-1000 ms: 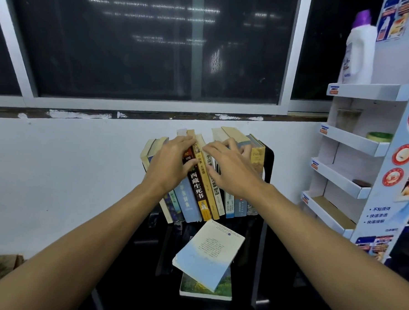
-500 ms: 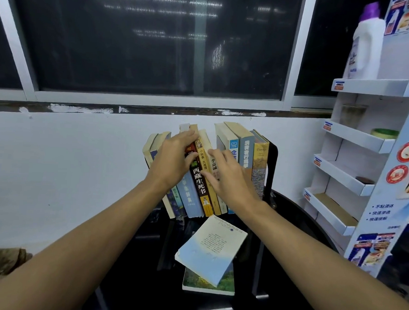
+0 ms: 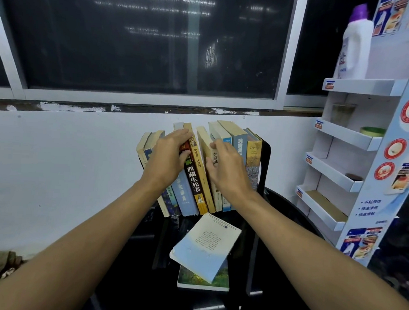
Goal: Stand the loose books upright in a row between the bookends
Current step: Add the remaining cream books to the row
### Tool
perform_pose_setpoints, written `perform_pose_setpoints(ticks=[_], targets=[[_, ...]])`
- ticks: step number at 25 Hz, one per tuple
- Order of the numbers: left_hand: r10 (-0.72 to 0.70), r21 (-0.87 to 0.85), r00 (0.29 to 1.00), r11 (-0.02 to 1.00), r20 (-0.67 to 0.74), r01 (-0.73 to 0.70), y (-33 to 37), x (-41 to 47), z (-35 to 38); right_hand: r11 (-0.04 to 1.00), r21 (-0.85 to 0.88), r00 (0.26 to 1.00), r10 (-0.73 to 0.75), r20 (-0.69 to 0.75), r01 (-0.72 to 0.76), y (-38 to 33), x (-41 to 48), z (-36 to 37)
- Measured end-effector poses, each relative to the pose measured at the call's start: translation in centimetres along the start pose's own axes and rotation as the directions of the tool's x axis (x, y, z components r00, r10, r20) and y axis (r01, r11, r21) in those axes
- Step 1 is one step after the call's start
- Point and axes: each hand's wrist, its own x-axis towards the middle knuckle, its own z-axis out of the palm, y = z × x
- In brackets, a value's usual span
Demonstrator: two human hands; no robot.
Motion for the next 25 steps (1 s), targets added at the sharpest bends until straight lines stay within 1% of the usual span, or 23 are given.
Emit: perform_pose_setpoints(ticks=[7,10,13,19,21,23,25], targets=[[0.026,-0.006,0.999,1.0,0.018,-0.026,1.1,-0.3,-0.6,0.999,0.046,0.996,0.001,-0.092,0.003,-0.6,0.1,-4.6],[0.022,0.031,0.998,0.999,0.055,-0.024,1.2,0.1,-0.8,0.994,0.106,0.995,0.02,-0.097,-0.01,-0.9,-0.7,-7.2],[0.006,0.122,0.996,0.992,0.084,-0.016,1.0,0.4,-0.5,0.991,0.125,0.993,0.063,-0.1,-0.05,-1.7,-1.7,-10.4],[0.095,0.212,0.992,0.971,0.083,-0.11,3.7,1.4,1.6,0.99,0.122,0.986,0.083,-0.142,-0.066,-1.8,-3.6,-15.8],[0.118,0.182,0.989,0.974,0.091,-0.133,5.0,2.1,2.2,0.991,0.107,0.985,0.097,-0.14,-0.083,-1.4,-4.3,-17.1],[0.127,0.107,0.984,0.984,0.123,-0.14,6.4,2.7,3.1,0.992,0.082,0.985,0.109,-0.13,-0.099,-0.7,-5.0,-18.4],[0.141,0.088,0.976,0.984,0.165,-0.157,7.4,3.4,4.1,0.99,0.067,0.985,0.131,-0.11,-0.124,0.1,-5.8,-19.3]])
